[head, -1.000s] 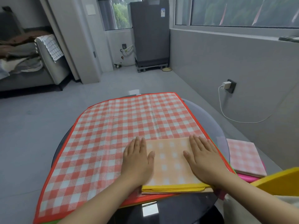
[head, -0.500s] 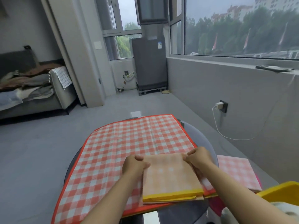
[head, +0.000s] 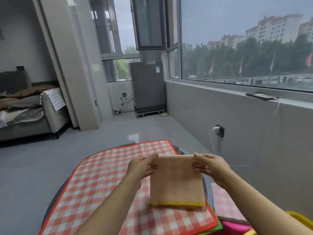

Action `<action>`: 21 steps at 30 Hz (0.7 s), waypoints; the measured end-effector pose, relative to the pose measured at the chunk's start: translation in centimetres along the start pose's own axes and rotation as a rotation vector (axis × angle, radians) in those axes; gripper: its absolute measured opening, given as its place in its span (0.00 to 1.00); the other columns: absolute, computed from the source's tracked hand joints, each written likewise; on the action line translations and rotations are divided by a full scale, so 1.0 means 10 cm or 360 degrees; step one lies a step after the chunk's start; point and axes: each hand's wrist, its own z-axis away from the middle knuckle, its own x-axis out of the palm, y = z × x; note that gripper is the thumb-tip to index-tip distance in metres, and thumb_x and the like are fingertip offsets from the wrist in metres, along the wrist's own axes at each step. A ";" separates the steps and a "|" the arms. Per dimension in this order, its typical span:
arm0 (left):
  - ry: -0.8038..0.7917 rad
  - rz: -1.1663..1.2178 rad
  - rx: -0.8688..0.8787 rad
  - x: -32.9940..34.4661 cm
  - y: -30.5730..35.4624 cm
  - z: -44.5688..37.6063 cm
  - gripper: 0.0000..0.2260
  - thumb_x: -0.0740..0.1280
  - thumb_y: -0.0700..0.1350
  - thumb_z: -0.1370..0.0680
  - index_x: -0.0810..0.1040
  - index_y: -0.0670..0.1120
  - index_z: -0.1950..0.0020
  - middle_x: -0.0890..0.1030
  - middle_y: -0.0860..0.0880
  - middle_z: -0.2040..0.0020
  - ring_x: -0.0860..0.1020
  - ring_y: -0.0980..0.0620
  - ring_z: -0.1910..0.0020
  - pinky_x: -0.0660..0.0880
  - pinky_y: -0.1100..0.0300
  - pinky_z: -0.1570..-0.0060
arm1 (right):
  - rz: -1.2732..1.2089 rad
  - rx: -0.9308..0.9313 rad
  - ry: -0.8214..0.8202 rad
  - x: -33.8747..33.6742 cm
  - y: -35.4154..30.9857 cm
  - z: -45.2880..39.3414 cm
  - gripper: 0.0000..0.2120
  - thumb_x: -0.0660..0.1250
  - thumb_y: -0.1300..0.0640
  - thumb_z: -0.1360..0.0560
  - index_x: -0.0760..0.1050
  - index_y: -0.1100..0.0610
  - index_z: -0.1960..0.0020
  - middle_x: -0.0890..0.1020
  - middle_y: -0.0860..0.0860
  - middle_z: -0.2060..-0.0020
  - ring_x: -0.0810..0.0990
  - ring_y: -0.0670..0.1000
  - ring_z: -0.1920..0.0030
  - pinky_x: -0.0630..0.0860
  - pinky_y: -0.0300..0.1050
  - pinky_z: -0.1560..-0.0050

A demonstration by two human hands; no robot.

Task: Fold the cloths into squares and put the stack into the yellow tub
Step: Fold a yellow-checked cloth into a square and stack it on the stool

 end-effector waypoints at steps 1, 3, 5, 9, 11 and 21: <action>0.0010 0.0026 0.0029 0.10 0.05 -0.01 0.14 0.76 0.47 0.31 0.79 0.38 0.57 0.82 0.43 0.58 0.82 0.47 0.63 0.81 0.57 0.59 | -0.0019 -0.0007 0.0021 -0.07 -0.06 -0.01 0.09 0.69 0.58 0.27 0.78 0.65 0.54 0.82 0.60 0.62 0.81 0.55 0.62 0.80 0.40 0.62; 0.0015 0.0064 0.0080 0.31 0.14 -0.02 0.14 0.76 0.47 0.31 0.78 0.38 0.59 0.80 0.44 0.59 0.82 0.47 0.64 0.81 0.55 0.57 | -0.0066 -0.0023 0.0071 -0.24 -0.16 -0.04 0.11 0.70 0.57 0.28 0.79 0.66 0.55 0.82 0.59 0.63 0.81 0.56 0.61 0.81 0.42 0.59; -0.0019 0.0098 0.0105 0.53 0.19 -0.01 0.13 0.76 0.45 0.31 0.78 0.37 0.61 0.79 0.44 0.62 0.80 0.47 0.65 0.81 0.56 0.58 | -0.0108 -0.0060 0.0129 -0.42 -0.24 -0.06 0.12 0.71 0.57 0.28 0.79 0.67 0.56 0.82 0.59 0.64 0.81 0.56 0.60 0.81 0.41 0.61; -0.0096 0.0036 0.0163 1.00 0.15 -0.07 0.08 0.75 0.41 0.30 0.80 0.36 0.62 0.80 0.44 0.65 0.80 0.48 0.66 0.81 0.52 0.51 | -0.0132 -0.0166 0.0279 -0.83 -0.28 -0.14 0.09 0.70 0.60 0.28 0.79 0.67 0.58 0.80 0.59 0.64 0.80 0.55 0.61 0.81 0.38 0.60; -0.0117 -0.0112 0.0251 1.25 0.05 -0.10 0.04 0.75 0.39 0.30 0.82 0.39 0.62 0.83 0.43 0.62 0.81 0.48 0.62 0.79 0.49 0.48 | -0.0069 -0.0211 0.0350 -1.04 -0.25 -0.17 0.07 0.70 0.63 0.29 0.80 0.67 0.54 0.82 0.58 0.62 0.80 0.53 0.61 0.81 0.36 0.60; -0.0032 -0.0097 0.0117 2.41 -0.57 -0.23 0.04 0.73 0.39 0.28 0.81 0.46 0.56 0.82 0.49 0.57 0.78 0.51 0.58 0.73 0.61 0.54 | 0.0034 -0.0177 0.0670 -2.04 0.11 -0.28 0.10 0.70 0.66 0.29 0.79 0.58 0.49 0.82 0.57 0.53 0.82 0.54 0.54 0.80 0.35 0.57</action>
